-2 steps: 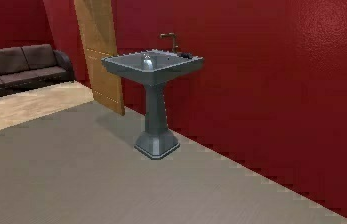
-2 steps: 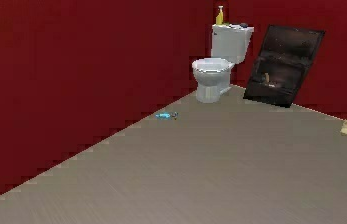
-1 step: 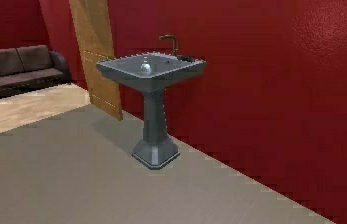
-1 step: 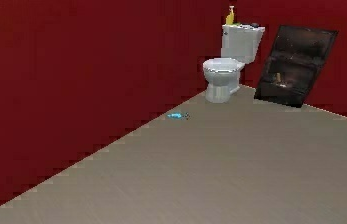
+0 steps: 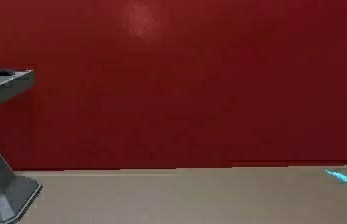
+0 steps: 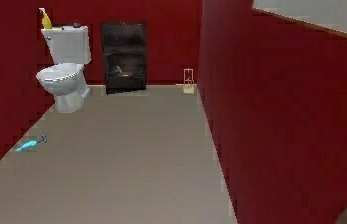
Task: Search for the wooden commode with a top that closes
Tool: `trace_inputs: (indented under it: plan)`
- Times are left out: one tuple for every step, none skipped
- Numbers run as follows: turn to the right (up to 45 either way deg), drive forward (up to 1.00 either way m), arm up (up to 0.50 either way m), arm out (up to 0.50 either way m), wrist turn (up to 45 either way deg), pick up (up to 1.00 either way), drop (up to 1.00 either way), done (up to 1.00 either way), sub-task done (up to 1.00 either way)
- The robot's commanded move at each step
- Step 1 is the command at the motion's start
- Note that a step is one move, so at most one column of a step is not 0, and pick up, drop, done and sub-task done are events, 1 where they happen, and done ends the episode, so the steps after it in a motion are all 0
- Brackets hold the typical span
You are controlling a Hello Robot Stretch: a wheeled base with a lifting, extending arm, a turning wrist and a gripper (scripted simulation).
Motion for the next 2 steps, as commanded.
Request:
trace_inputs:
  plan:
    - [30.0,0.0,0.0,0.0,0.0,0.0,0.0,0.0,0.0]
    - [0.0,0.15,0.0,0.0,0.0,0.0,0.0,0.0,0.0]
